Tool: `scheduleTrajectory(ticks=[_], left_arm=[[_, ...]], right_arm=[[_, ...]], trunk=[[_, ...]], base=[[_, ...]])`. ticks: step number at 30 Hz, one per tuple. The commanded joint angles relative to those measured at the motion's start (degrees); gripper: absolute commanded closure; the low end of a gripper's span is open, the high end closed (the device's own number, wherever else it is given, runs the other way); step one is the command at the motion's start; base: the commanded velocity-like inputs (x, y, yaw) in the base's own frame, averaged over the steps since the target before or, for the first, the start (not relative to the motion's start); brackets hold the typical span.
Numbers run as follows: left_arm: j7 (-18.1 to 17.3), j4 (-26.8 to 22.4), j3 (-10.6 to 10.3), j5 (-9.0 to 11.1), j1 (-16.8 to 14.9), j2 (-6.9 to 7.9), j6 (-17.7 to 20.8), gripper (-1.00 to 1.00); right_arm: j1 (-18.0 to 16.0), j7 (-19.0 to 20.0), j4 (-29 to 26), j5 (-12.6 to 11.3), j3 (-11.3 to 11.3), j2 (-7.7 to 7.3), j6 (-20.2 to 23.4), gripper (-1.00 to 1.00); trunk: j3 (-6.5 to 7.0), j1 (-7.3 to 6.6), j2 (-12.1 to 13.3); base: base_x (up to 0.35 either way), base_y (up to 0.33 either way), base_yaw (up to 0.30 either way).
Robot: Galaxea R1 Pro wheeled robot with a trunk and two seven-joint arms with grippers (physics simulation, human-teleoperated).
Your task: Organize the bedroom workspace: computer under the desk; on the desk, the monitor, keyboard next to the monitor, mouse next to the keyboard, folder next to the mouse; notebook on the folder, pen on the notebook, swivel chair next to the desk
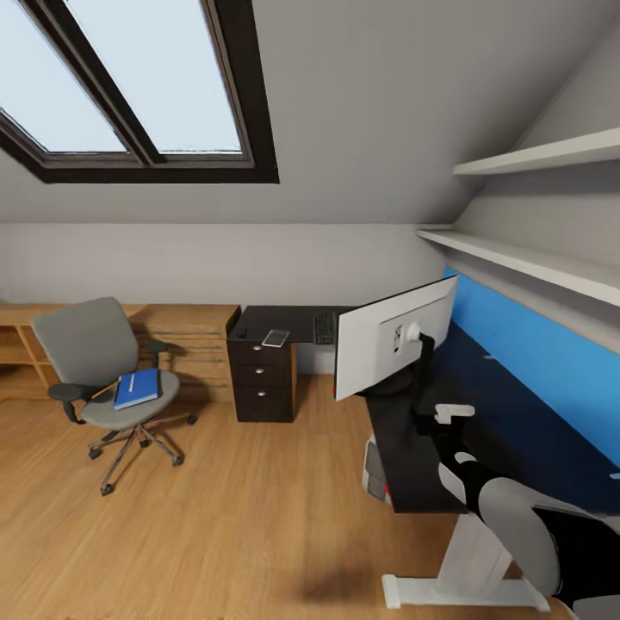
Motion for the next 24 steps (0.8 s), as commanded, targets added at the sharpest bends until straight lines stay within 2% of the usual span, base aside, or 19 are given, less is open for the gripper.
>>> scheduleTrajectory(ticks=[1, 8, 15, 24], left_arm=[[0.3, 0.0, -0.5, 0.4, -0.1, -0.01, -0.2, -1.00], [0.3, 0.0, -0.5, 0.4, -0.1, -0.05, -0.3, -1.00], [0.3, 0.0, -0.5, 0.3, -0.1, -0.06, -0.2, -1.00], [0.3, 0.0, -0.5, 0.3, -0.1, -0.06, -0.2, -1.00]], right_arm=[[-0.1, -0.3, 0.1, 0.7, -0.4, -0.05, -0.2, -1.00], [-0.1, -0.2, 0.1, 0.8, -0.4, -0.17, -0.3, -1.00], [0.3, -0.2, -0.1, 0.8, -0.4, -0.37, -0.5, -1.00], [0.5, -0.2, -0.1, 0.8, -0.4, -0.57, -0.3, -1.00]], trunk=[[-0.11, 0.02, -0.1], [-0.11, 0.02, -0.1], [-0.11, 0.02, -0.1], [-0.11, 0.02, -0.1]], base=[[-0.001, -0.093, 0.148], [0.079, -0.229, 0.048], [0.052, -0.077, 0.005], [0.166, -0.145, 0.000]])
